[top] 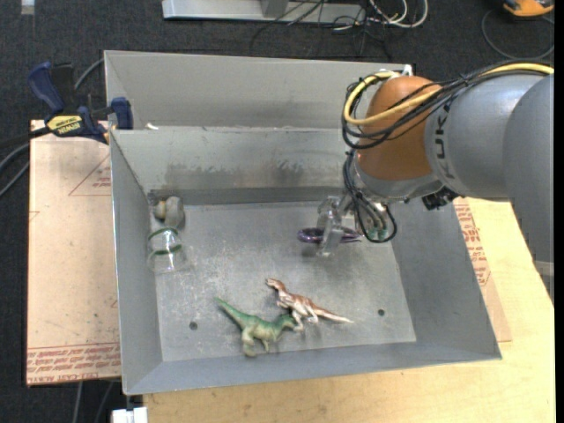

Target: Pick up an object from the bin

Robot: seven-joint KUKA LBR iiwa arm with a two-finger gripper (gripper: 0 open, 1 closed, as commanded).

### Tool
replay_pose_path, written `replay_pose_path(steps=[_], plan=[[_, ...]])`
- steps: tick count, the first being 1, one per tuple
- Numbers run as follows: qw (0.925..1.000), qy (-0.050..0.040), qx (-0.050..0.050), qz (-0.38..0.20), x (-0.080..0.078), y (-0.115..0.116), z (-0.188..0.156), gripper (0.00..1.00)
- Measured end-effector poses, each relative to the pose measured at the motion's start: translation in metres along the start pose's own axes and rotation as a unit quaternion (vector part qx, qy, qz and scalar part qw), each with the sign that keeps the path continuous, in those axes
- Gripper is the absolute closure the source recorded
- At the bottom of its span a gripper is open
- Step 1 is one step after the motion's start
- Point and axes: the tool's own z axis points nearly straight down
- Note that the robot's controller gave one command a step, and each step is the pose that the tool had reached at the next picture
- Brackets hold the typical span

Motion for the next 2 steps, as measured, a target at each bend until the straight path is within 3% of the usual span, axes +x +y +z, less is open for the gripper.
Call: replay_pose_path(steps=[2], plan=[[1.0000,-0.0046,-0.001,0.000,-0.0025,0.0004,-0.0238,1.00]])
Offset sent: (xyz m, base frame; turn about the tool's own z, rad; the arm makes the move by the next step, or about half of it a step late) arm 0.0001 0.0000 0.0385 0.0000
